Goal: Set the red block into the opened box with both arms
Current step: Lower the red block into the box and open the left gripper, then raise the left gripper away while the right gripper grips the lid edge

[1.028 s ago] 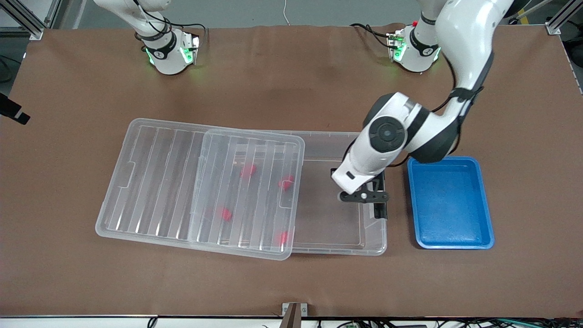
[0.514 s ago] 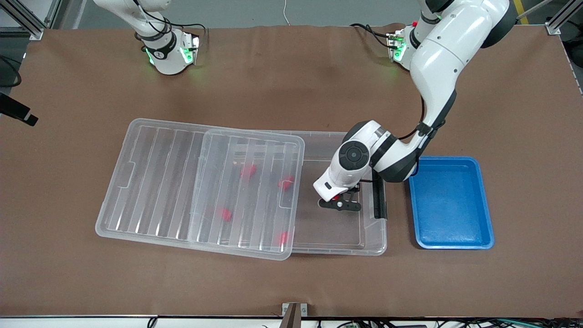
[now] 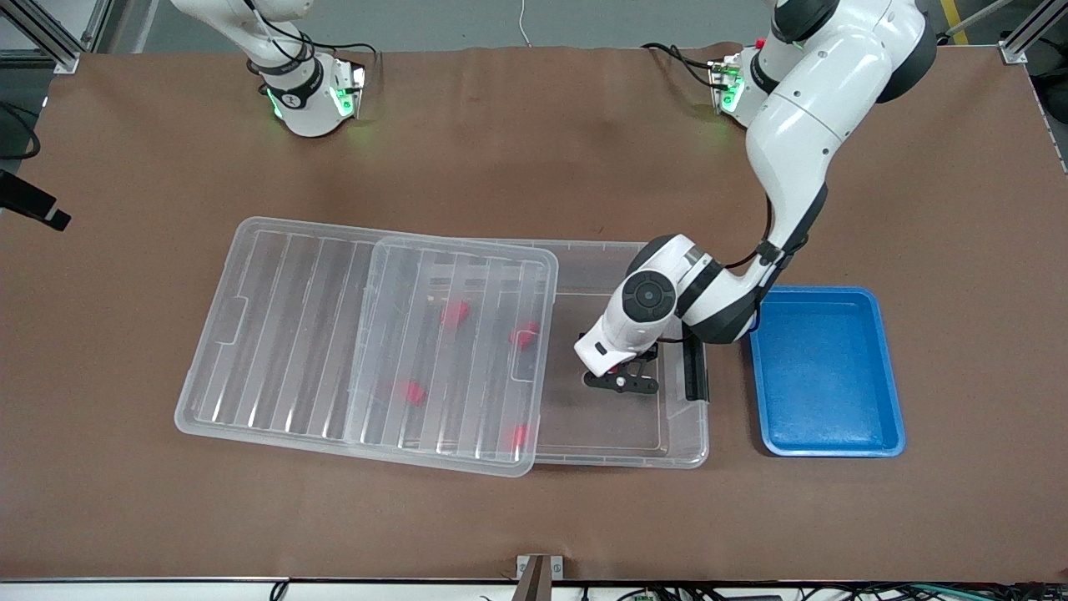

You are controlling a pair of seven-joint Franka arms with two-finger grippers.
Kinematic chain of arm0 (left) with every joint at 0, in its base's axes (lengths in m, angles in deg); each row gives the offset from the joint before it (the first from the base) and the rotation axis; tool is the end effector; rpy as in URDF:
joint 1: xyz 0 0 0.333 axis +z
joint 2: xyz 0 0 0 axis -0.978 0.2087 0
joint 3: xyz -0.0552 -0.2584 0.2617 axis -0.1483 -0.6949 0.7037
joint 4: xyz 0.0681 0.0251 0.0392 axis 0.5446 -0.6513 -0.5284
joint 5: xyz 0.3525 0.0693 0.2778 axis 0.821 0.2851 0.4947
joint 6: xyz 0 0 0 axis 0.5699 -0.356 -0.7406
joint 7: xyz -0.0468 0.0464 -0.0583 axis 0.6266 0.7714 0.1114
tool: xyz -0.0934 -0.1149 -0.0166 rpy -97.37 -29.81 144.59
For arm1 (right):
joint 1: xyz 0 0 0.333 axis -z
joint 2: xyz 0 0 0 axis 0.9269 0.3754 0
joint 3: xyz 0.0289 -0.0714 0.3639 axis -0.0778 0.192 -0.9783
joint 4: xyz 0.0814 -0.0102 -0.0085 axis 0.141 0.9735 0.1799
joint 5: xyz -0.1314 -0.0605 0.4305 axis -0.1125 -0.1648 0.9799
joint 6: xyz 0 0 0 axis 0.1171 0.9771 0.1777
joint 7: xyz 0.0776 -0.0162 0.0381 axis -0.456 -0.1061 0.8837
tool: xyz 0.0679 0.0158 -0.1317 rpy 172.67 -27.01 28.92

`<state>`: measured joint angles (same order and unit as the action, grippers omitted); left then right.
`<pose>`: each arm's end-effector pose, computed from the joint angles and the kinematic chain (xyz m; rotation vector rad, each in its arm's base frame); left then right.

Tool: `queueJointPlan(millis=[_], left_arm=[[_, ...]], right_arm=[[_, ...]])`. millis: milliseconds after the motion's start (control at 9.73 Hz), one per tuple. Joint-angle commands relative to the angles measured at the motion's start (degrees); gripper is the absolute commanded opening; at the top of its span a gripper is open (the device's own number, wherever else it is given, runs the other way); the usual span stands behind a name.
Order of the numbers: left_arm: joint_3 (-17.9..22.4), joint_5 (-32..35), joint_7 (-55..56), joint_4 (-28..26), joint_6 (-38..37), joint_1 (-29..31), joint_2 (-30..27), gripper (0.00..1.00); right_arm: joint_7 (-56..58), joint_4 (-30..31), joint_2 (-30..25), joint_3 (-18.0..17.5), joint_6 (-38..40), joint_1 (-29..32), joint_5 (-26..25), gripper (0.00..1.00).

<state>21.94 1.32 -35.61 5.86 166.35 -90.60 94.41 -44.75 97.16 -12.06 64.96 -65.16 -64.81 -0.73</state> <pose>0.6880 -0.4404 0.1734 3.0855 -0.2123 0.0227 0.6039 -0.0814 0.6693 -3.0987 0.4404 0.0011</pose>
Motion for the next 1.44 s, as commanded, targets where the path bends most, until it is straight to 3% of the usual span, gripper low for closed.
queueJointPlan(millis=[0,308,514,617,720,822,925,1131,1336], left_arm=[[-0.26,0.61,0.51,-0.71,-2.77,1.22,-5.68,1.0],[-0.62,0.35,-0.01,-0.36,-11.91,3.68,-17.72,1.0],[-0.7,-4.55,-0.71,0.08,-17.01,7.97,-24.14,1.0],[-0.7,-6.93,-4.63,1.73,-21.04,10.52,-26.26,1.0],[-0.7,-8.34,-7.8,3.84,-25.34,13.41,-27.59,1.0],[-0.7,-8.62,-9.14,4.38,-27.91,15.7,-29.26,1.0],[-0.62,-8.62,-10.02,4.39,-28.8,17.82,-31.01,1.0],[-0.62,-8.71,-11.43,4.39,-31.43,20.9,-32.78,1.0],[-0.62,-8.79,-12.4,4.3,-32.85,22.58,-35.59,1.0]], right_arm=[[0.47,1.06,-1.12,-0.05,0.03,-0.06,0.65,1.0],[0.47,1.06,-1.04,-0.05,0.03,-0.15,0.66,1.0],[11.55,1.49,-0.25,0.21,0.99,0.29,0.48,1.0],[18.33,3.59,1.67,0.3,-0.4,1.07,0.48,0.69],[22.31,6.48,4.13,0.47,-5.46,1.6,0.48,0.25],[26.62,10.42,6.59,0.65,-11.86,1.78,0.48,0.06],[31.79,14.12,9.05,0.74,-18.97,2.83,0.48,0.01],[36.94,22.37,11.35,0.74,-32.79,3.19,1.53,0.0],[37.12,27.59,11.62,0.74,-37.06,2.75,6.34,0.0]])
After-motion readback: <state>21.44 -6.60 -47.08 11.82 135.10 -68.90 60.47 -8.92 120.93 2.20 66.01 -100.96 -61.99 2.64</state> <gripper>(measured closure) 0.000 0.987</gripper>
